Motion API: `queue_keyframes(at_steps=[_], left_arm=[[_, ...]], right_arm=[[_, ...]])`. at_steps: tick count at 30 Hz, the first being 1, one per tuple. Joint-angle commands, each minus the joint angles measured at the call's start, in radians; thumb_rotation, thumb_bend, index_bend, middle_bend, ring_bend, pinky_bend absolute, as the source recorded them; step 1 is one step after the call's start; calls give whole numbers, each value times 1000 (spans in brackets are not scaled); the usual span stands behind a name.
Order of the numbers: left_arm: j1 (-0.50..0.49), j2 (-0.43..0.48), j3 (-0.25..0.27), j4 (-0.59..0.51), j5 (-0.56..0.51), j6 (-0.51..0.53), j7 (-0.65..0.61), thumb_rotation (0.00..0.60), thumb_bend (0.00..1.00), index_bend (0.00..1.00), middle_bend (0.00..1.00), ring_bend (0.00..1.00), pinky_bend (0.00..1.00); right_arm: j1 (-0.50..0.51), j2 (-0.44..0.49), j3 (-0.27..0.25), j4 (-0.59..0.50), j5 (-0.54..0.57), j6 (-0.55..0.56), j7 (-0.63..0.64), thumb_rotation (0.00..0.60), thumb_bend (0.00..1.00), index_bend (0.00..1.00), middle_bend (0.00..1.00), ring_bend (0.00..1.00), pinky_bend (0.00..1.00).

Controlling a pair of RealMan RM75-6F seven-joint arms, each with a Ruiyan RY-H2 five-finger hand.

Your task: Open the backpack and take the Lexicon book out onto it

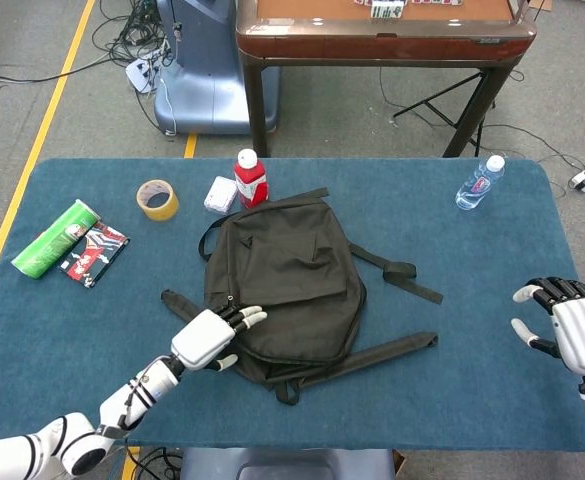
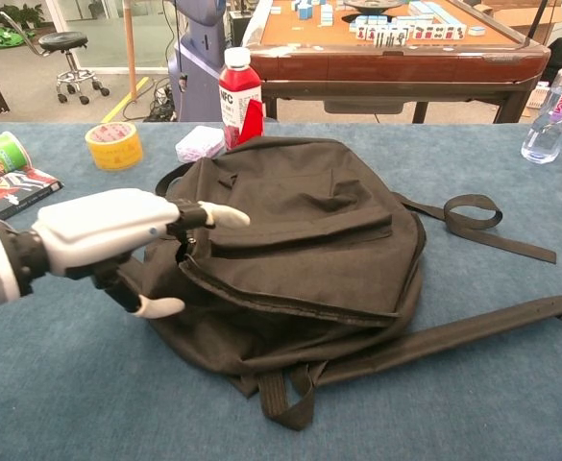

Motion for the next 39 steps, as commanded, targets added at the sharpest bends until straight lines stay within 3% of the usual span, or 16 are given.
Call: queue_keyframes(at_steps=[1, 4, 10, 12, 17, 24, 30, 39], left_arm=[[-20, -37, -4, 19, -25, -19, 22, 600, 319, 87, 116, 148, 256], [-31, -77, -22, 29, -50, -15, 23, 600, 319, 124, 116, 148, 256], [-51, -142, -63, 48, -94, 5, -15, 577, 325, 321, 177, 207, 267], [-60, -159, -75, 60, -106, 12, -28, 564, 360, 371, 229, 247, 301], [-78, -197, -91, 85, -150, -1, -22, 600, 505, 504, 430, 419, 407], [-75, -197, -80, 52, -176, 7, -34, 600, 617, 731, 697, 631, 520], [-60, -128, -39, -75, -170, 3, -76, 600, 622, 773, 739, 654, 533], [-48, -45, 16, -300, -190, -21, -36, 600, 622, 768, 742, 654, 534]], right_arm=[[-2, -1, 1, 4, 3, -1, 4, 600, 200, 464, 415, 341, 363], [-3, -4, 2, 9, 5, -2, 9, 600, 200, 464, 415, 341, 363], [-3, -7, 0, 16, 5, -7, 16, 600, 200, 464, 415, 341, 363], [-4, -8, 1, 20, 7, -8, 21, 600, 200, 464, 415, 341, 363], [-5, -10, 4, 30, 10, -7, 34, 600, 200, 464, 415, 341, 363], [-11, -10, 5, 42, 17, -5, 51, 600, 200, 464, 415, 341, 363], [-10, -11, 6, 43, 12, -4, 56, 600, 200, 464, 415, 341, 363], [-11, -4, -4, 25, -11, 2, 51, 600, 200, 464, 415, 341, 363]])
